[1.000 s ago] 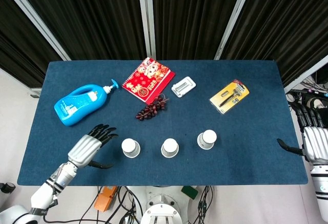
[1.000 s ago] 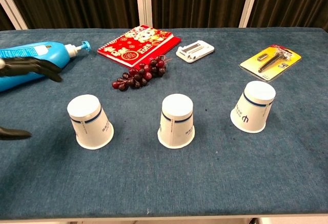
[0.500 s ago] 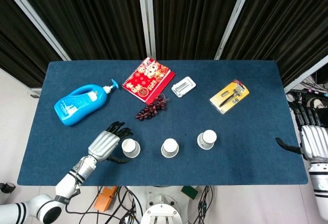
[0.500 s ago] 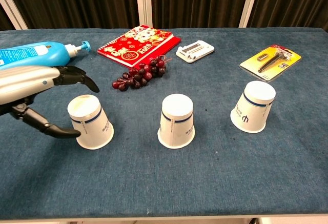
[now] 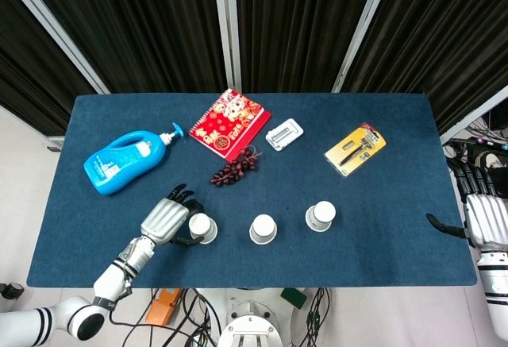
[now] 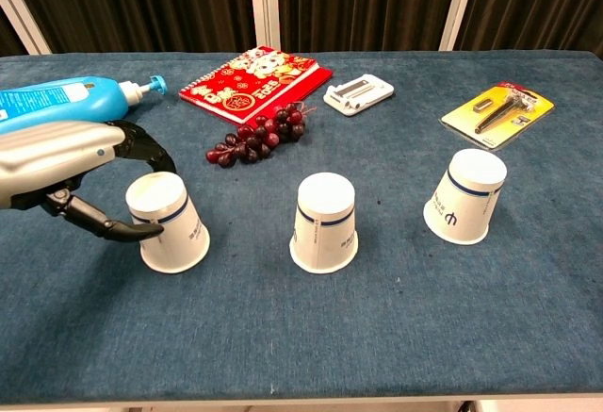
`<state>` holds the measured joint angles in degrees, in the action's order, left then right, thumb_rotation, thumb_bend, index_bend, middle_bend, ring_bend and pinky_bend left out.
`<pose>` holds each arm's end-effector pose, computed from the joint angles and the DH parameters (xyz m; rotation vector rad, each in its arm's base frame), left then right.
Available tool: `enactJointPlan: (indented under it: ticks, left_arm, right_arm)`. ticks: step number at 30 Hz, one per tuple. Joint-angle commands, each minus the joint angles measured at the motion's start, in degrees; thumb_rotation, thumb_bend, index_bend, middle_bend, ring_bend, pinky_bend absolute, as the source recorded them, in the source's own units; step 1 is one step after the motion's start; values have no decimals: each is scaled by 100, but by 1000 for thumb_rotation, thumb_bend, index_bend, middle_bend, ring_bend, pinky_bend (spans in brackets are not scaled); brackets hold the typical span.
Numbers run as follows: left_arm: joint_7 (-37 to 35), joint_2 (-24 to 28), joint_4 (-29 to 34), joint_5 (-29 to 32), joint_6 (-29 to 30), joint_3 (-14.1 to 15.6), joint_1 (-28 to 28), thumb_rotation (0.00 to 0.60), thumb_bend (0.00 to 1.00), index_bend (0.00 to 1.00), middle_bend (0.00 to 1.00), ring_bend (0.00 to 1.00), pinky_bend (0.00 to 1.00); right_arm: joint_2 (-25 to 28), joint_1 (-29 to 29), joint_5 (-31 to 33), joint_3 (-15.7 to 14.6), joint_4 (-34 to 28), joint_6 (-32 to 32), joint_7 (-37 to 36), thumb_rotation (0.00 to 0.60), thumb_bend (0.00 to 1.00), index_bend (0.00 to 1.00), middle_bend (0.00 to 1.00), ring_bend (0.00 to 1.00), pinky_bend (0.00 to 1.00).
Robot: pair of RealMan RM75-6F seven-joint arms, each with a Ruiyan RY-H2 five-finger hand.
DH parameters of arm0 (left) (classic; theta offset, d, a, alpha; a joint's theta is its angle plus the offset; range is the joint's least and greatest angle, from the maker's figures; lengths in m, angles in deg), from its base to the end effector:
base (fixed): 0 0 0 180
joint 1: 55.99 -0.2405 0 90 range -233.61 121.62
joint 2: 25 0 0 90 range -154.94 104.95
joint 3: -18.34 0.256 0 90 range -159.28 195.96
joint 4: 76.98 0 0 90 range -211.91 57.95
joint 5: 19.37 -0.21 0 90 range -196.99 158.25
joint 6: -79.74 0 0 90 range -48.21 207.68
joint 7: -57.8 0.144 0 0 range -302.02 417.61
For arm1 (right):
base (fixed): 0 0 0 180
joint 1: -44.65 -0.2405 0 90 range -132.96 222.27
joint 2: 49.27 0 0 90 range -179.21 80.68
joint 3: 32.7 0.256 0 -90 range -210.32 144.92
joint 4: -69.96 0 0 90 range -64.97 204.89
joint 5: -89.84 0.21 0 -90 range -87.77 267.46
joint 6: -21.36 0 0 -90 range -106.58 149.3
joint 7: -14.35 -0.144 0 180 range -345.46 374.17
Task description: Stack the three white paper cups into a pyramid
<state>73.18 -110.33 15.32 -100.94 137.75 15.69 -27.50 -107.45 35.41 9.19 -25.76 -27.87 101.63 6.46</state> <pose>-0.1861 0.2534 -0.0181 -1.9908 -0.9990 -0.9394 -0.2929 -0.2173 0.1866 1.3159 -1.0051 1.0280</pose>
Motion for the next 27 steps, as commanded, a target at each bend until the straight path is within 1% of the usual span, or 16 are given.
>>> enactJointPlan:
  ticks: [1,5,10,19,24,27]
  left_arm:
    - [-136,-64,-65,-27,32,-15,35,380,239,408,403,208,4]
    - [-209,-161,-136,-92,86,-34,92,400,242,444,435,239,4]
    - [-77,-286,-97,-159,160,-107,194,401,242,446,442,245,4]
    - [485,-687,-70,23,-134,-289,595,401,237,446,442,244,4]
    - [789,-986,-232,236,-311,-401,832,402,236,422,441,244,4]
    - [938,-1082,-297,325,-313,-415,885,397,235,385,429,233,4]
  right_arm:
    - [1,7,-6,2,-6,8,0,600,301,0,87,0,0]
    - [8,28,4,1,-14,13,6,600,302,0,87,0,0]
    - [29,51,-1,4,-47,37,20,600,301,0,87,0,0]
    - [57,90,39,0,-85,32,58,600,301,1,87,0,0]
    - [62,124,50,-4,-82,51,45,600,301,0,87,0,0]
    - [55,127,47,-15,-66,30,41,600,301,0,87,0,0]
